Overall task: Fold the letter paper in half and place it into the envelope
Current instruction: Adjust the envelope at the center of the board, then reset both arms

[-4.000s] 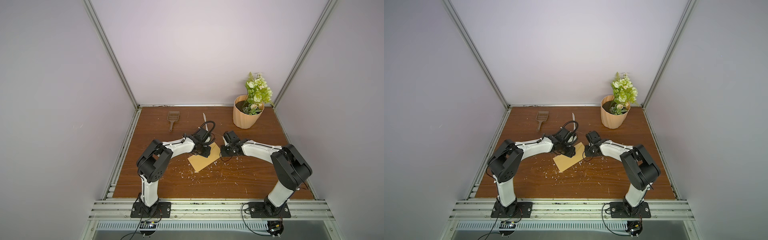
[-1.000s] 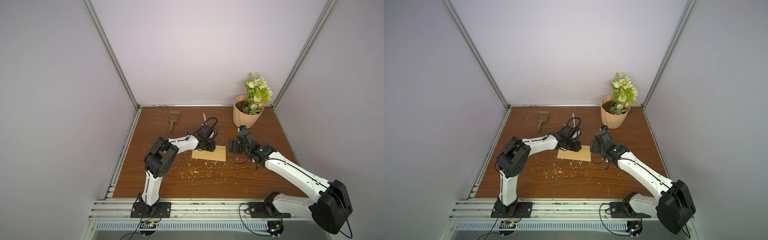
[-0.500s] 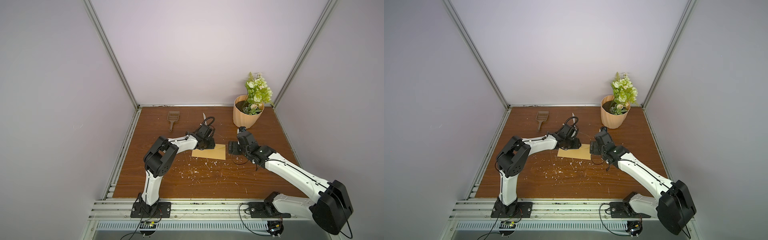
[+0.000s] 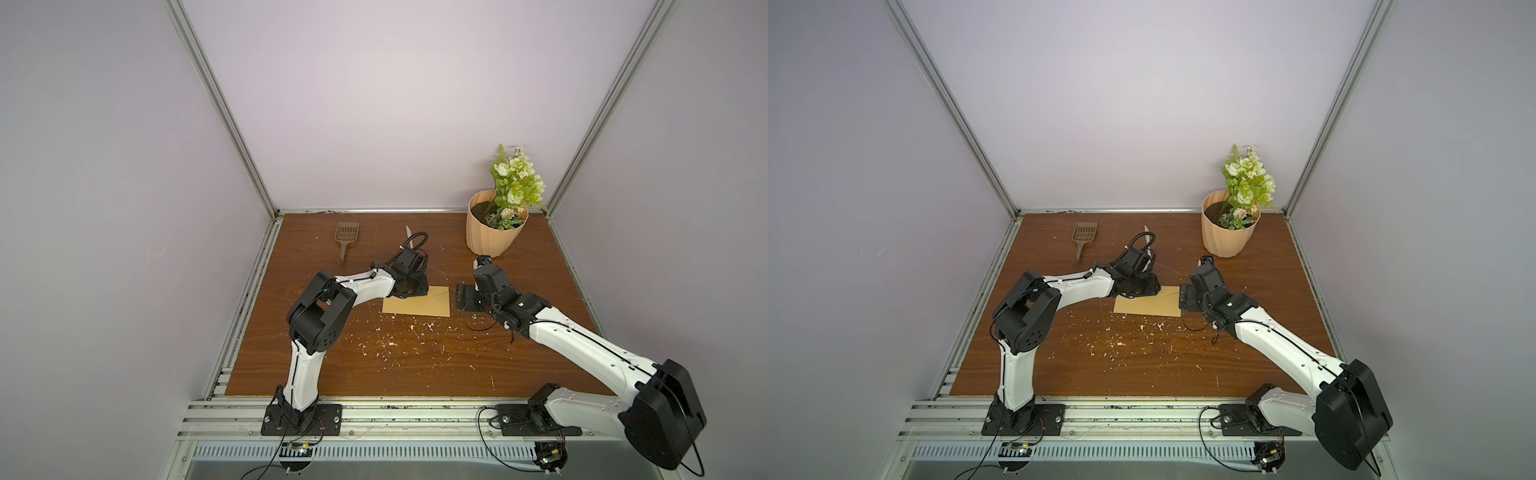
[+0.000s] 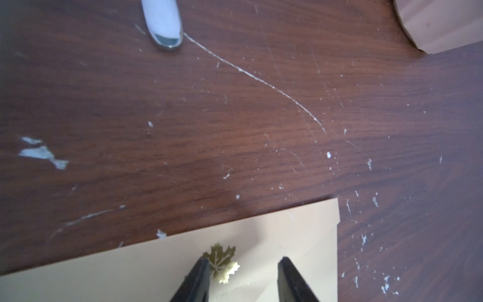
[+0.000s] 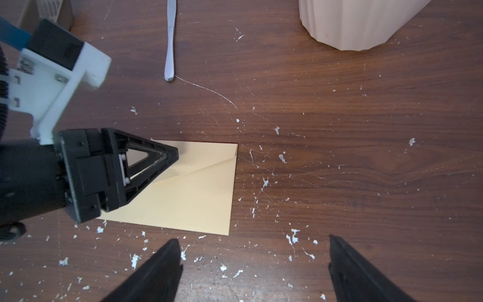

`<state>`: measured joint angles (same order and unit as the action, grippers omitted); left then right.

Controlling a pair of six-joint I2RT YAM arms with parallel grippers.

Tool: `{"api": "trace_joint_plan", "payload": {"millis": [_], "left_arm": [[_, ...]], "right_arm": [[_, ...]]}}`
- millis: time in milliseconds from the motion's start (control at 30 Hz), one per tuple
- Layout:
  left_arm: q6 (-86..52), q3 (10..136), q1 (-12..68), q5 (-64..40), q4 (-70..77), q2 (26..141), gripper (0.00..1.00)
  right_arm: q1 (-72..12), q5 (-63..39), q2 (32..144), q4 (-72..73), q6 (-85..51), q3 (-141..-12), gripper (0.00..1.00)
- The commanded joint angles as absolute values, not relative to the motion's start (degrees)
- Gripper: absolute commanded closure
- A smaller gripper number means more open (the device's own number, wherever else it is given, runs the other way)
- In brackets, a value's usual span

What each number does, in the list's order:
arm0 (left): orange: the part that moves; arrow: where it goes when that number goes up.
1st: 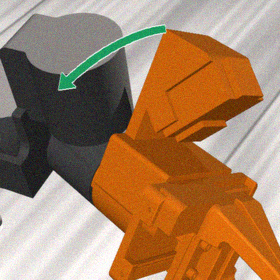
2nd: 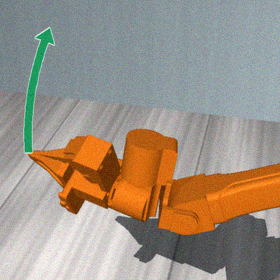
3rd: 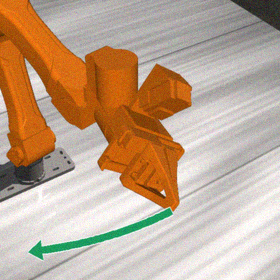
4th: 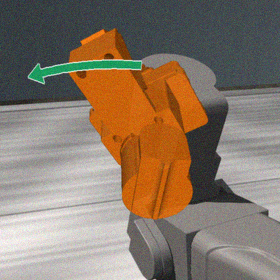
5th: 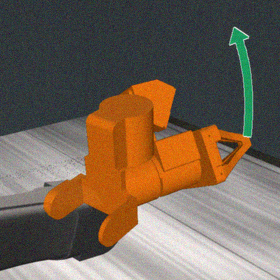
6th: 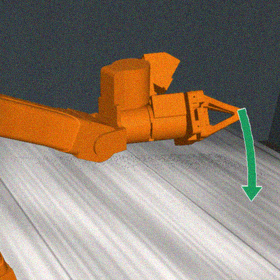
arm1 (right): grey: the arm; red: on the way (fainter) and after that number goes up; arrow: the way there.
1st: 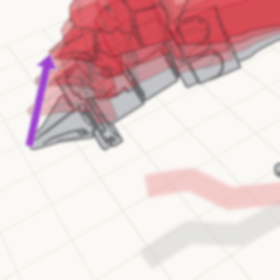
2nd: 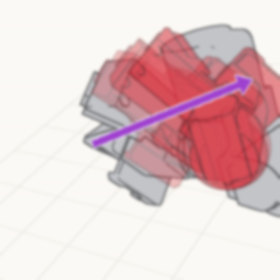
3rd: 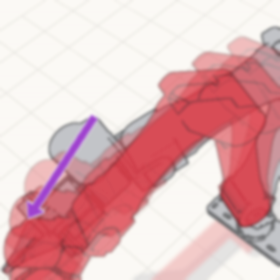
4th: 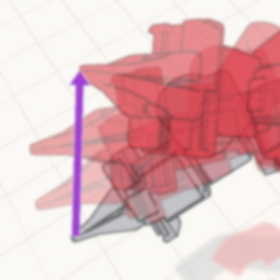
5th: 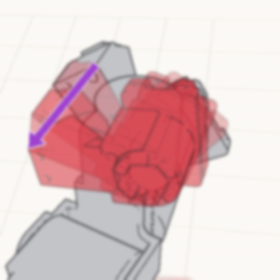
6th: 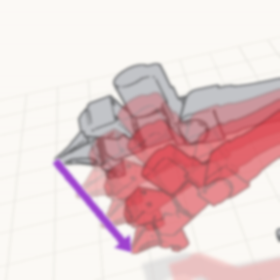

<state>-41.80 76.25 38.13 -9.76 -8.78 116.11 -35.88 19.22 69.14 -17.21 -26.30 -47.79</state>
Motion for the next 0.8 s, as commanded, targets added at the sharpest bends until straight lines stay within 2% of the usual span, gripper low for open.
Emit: {"api": "trace_joint_plan", "payload": {"millis": [0,67,300,400,467,633,767], "left_arm": [[-40.6,80.5,37.4,-9.6,-11.8,116.7,0.54],[-39.9,82.9,37.4,-10.0,-12.9,116.5,0.54],[-37.8,96.7,37.1,-11.3,-18.6,112.4,0.51],[-36.0,98.1,35.0,-9.9,-18.1,108.2,0.51],[-34.6,94.7,31.6,-8.8,-15.3,103.7,0.51],[-37.1,73.0,16.8,-7.1,1.2,87.4,0.47],[-32.6,66.1,5.8,-2.5,2.5,77.3,0.43]], "right_arm": [[-35.7,19.9,69.2,-15.7,-26.9,-47.8,0.06],[-35.7,20.2,69.2,-15.6,-26.6,-48.6,0.01],[-35.6,22.9,67.9,-15.6,-24.8,-50.4,0.01],[-34.9,24.8,67.2,-14.7,-24.0,-50.7,0.01],[-33.6,26.1,67.0,-13.6,-23.0,-51.6,0.01],[-29.9,25.9,69.1,-11.1,-20.9,-59.3,0.01],[-28.0,25.3,72.3,-11.2,-17.9,-67.0,0.01]]}}
